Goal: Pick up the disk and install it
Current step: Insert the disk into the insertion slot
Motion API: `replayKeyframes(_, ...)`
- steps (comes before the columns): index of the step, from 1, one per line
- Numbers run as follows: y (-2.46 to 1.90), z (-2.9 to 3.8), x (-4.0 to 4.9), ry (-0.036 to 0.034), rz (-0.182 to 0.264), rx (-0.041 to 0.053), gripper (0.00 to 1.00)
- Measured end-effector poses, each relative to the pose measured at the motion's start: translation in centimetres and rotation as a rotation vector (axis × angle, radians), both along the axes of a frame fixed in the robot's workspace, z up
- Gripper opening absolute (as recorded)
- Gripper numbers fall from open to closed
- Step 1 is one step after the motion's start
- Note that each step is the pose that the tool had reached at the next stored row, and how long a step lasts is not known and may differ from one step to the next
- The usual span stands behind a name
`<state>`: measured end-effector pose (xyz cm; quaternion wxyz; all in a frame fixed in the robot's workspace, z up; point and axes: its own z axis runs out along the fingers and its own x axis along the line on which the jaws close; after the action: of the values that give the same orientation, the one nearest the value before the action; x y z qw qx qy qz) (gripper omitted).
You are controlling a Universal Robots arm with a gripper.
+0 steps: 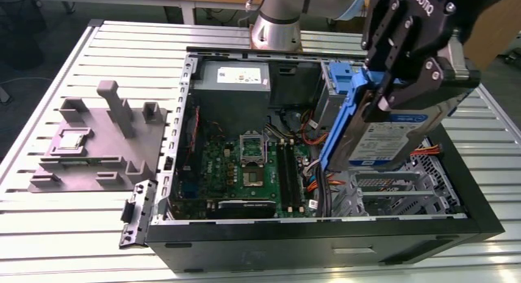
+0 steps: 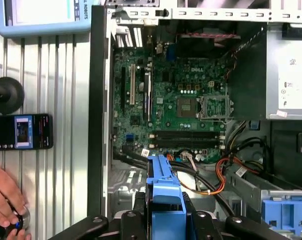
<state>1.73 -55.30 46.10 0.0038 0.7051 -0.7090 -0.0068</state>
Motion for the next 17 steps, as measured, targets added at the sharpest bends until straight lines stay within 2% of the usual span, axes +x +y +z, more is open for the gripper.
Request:
replayKeyframes(9, -0.14, -0.35, 2.24, 0.0000, 0.000, -0.0002, 0.36)
replayKeyframes(17, -0.14, -0.78, 3.52, 0.0000, 0.000, -0.0001, 0.36)
